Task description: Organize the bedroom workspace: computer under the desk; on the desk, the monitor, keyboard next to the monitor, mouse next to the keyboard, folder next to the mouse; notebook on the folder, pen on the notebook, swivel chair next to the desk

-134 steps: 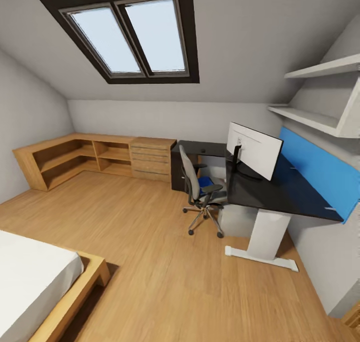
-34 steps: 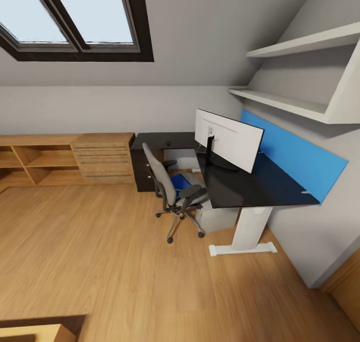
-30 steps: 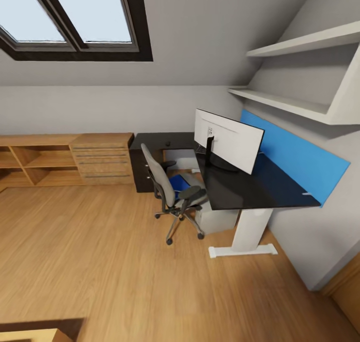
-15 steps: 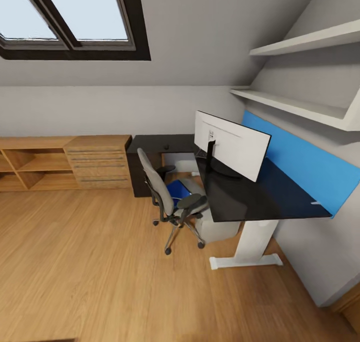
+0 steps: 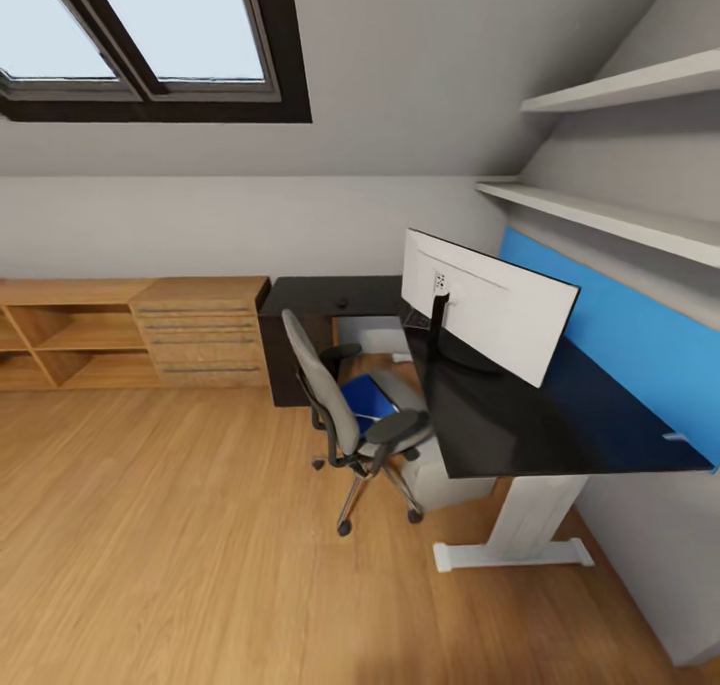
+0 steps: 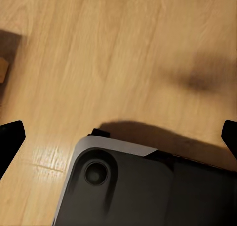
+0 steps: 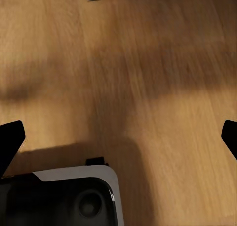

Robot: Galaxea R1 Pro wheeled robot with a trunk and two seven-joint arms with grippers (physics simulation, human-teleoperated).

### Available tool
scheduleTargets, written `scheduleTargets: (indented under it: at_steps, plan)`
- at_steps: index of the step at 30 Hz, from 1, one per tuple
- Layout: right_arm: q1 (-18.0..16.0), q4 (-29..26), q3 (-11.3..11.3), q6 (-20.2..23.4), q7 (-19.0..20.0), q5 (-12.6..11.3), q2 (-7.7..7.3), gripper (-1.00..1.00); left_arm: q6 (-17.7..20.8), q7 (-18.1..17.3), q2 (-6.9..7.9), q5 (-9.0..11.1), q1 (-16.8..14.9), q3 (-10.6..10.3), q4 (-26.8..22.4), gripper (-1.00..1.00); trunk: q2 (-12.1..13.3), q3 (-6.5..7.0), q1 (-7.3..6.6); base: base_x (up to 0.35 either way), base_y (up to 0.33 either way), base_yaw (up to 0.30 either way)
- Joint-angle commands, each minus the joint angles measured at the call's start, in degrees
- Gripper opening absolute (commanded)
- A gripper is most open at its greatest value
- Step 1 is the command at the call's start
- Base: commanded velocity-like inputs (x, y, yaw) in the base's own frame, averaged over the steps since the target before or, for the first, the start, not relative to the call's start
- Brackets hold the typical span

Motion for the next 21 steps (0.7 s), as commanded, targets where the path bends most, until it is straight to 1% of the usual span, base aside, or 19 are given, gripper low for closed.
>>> scheduleTargets:
  at_steps: [1,6,10,15,21]
  plan:
    - [-0.02,0.0,-0.15,-0.16,0.0,0.02,0.01,1.0,-0.07,-0.05,-0.01,0.21,0.01,0.03,-0.07,1.0,-0.06,0.0,0.05,0.245,0.034,0.119]
    - [-0.01,-0.01,-0.17,-0.15,-0.02,0.01,0.01,1.0,-0.07,-0.03,-0.01,0.2,0.01,0.06,-0.07,1.0,-0.06,0.37,0.05,0.21,0.018,0.127]
    - [-0.01,-0.02,-0.17,-0.14,-0.04,0.01,0.01,1.0,-0.07,-0.04,-0.01,0.22,0.01,0.07,-0.07,1.0,-0.06,0.68,0.05,0.126,0.005,0.133]
    - [-0.03,-0.03,-0.19,-0.14,-0.02,0.01,0.01,1.0,-0.07,-0.05,-0.01,0.26,0.01,0.1,-0.07,1.0,-0.06,0.99,0.05,0.043,0.002,0.086]
    - [-0.02,-0.04,-0.25,-0.16,0.01,-0.02,0.01,1.0,-0.07,-0.04,-0.01,0.22,0.01,0.11,-0.07,1.0,-0.06,1.08,0.05,0.009,0.0,0.02]
